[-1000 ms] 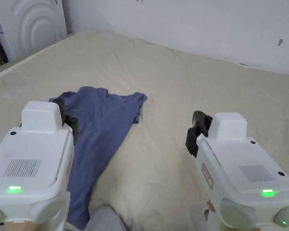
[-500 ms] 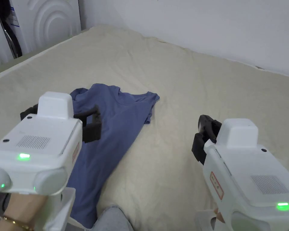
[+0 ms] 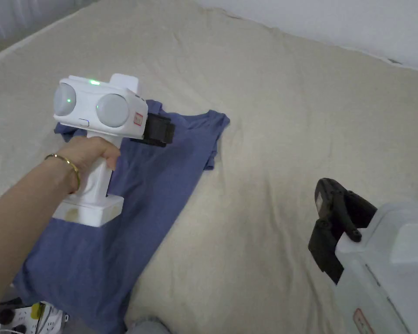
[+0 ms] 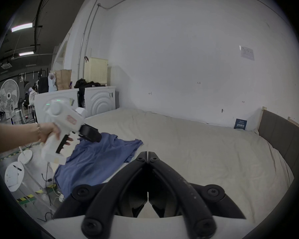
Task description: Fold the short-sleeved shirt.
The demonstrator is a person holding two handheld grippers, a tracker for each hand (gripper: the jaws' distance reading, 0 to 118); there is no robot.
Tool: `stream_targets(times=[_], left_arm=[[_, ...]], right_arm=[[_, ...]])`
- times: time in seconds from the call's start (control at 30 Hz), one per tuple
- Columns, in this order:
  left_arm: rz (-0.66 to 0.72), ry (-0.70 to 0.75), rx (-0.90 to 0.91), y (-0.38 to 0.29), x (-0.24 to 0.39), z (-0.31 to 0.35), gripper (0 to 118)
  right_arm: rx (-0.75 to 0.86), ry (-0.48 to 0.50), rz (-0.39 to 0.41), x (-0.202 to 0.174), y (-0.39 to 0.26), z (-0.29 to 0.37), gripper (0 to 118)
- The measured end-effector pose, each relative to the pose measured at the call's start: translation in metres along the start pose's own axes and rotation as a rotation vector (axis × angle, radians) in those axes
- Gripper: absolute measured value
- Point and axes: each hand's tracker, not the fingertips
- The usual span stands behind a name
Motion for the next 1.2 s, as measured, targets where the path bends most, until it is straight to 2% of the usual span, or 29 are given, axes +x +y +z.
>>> stream_targets(times=[0.1, 0.23, 0.27, 0.3, 0.33, 0.4, 0.43, 0.47, 0.6, 0.73, 1.0, 1.2], left_arm=[[0.066, 0.002, -0.115, 0.012, 0.0, -0.054, 118], [0.076, 0.022, -0.212, 0.017, 0.004, -0.103, 118], [0.076, 0.039, -0.238, 0.016, 0.006, -0.11, 113], [0.071, 0.037, -0.246, 0.015, 0.006, -0.114, 100], [0.073, -0.019, -0.267, 0.011, 0.006, -0.116, 74], [0.132, -0.08, -0.283, 0.009, 0.005, -0.116, 60], [0.153, -0.027, -0.244, 0.01, 0.004, -0.111, 31], [0.155, -0.038, -0.239, 0.009, 0.005, -0.106, 11], [0.191, -0.016, -0.149, 0.003, 0.008, -0.081, 11], [0.19, 0.007, 0.027, -0.001, 0.007, -0.029, 11], [0.184, -0.04, 0.272, 0.029, 0.005, 0.128, 11], [0.103, -0.186, 0.553, 0.074, 0.047, 0.272, 11]], right_arm=[[-0.042, -0.01, 0.005, 0.009, -0.01, -0.017, 2], [-0.104, -0.03, -0.017, 0.021, -0.029, -0.037, 1], [-0.119, -0.037, -0.025, 0.024, -0.033, -0.04, 1], [-0.134, -0.04, -0.033, 0.027, -0.037, -0.043, 1], [-0.145, -0.043, -0.042, 0.03, -0.041, -0.045, 1], [-0.161, -0.051, -0.052, 0.033, -0.047, -0.044, 1], [-0.166, -0.058, -0.056, 0.035, -0.049, -0.044, 1], [-0.168, -0.064, -0.062, 0.036, -0.05, -0.042, 1], [-0.159, -0.075, -0.085, 0.037, -0.044, -0.027, 2], [-0.123, -0.096, -0.071, 0.037, -0.035, 0.0, 1], [-0.021, -0.134, -0.055, 0.035, -0.022, 0.072, 1], [0.046, -0.19, -0.07, 0.04, -0.02, 0.127, 1]])
